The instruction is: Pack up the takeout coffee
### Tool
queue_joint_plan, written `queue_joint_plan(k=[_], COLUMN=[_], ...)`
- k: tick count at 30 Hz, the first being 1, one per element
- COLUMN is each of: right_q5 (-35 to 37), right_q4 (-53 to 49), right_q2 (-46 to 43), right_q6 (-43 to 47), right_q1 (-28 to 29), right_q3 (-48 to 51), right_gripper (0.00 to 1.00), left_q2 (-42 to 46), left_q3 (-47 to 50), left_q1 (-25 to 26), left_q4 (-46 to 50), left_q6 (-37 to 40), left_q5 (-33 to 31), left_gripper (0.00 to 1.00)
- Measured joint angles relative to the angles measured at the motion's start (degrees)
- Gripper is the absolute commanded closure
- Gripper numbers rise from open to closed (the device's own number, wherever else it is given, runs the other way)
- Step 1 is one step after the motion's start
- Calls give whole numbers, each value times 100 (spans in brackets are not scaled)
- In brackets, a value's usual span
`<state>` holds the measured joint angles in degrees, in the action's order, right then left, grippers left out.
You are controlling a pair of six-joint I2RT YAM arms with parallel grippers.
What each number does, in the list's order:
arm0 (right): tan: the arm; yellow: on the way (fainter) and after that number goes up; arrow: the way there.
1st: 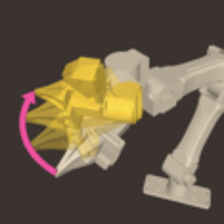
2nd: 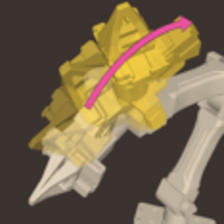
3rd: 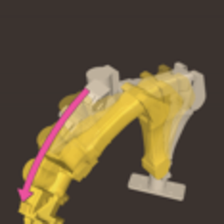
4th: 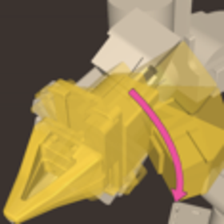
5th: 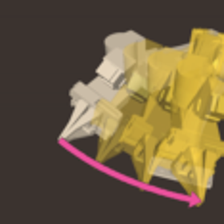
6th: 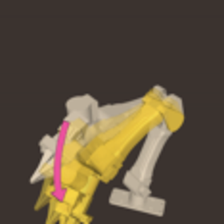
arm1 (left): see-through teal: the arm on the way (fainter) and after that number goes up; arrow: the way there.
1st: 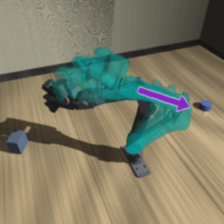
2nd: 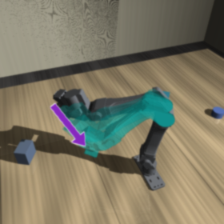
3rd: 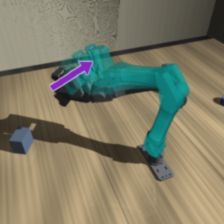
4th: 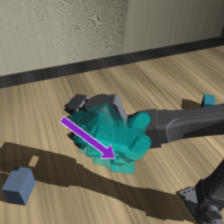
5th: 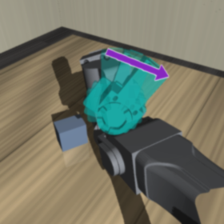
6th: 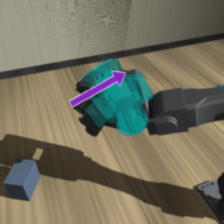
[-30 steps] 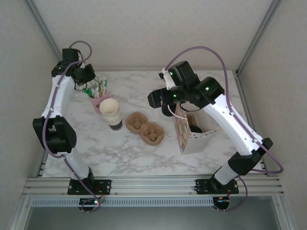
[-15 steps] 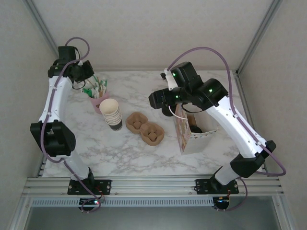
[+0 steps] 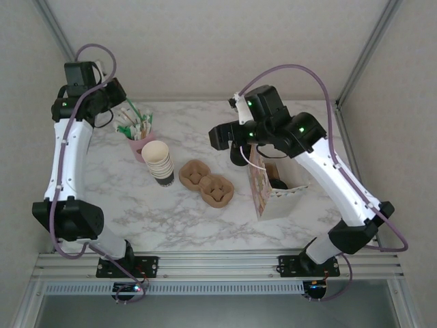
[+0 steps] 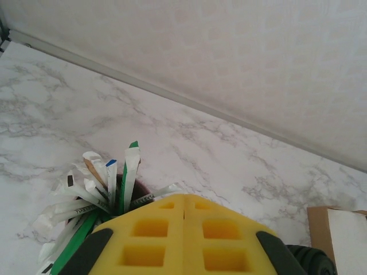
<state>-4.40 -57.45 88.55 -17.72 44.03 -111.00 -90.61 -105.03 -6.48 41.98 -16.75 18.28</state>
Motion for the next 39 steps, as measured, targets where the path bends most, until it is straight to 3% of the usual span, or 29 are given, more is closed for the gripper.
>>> queue_joint_plan(k=[10,17,27,39], right_q5=[-28,146,763,1751], right_q4=[334,413,586,1003], right_q2=[616,529,-494,-2092], right_q6=[-549,-743,-870,-868], right_q1=[0,0,0,0], right_q3=[-372,-339,273,1687], right_gripper=[1,1,1,1], left_q2=[485,1019,1403,1488], left_q3=[-24,-269,-697,-695], left_q1=[0,0,0,4], left_q4=[-17,-111,-302,-837], left_q6=[-4,-94,-282,-804], left_q5=[-4,81,533,1878], left_gripper=[100,100,100,100])
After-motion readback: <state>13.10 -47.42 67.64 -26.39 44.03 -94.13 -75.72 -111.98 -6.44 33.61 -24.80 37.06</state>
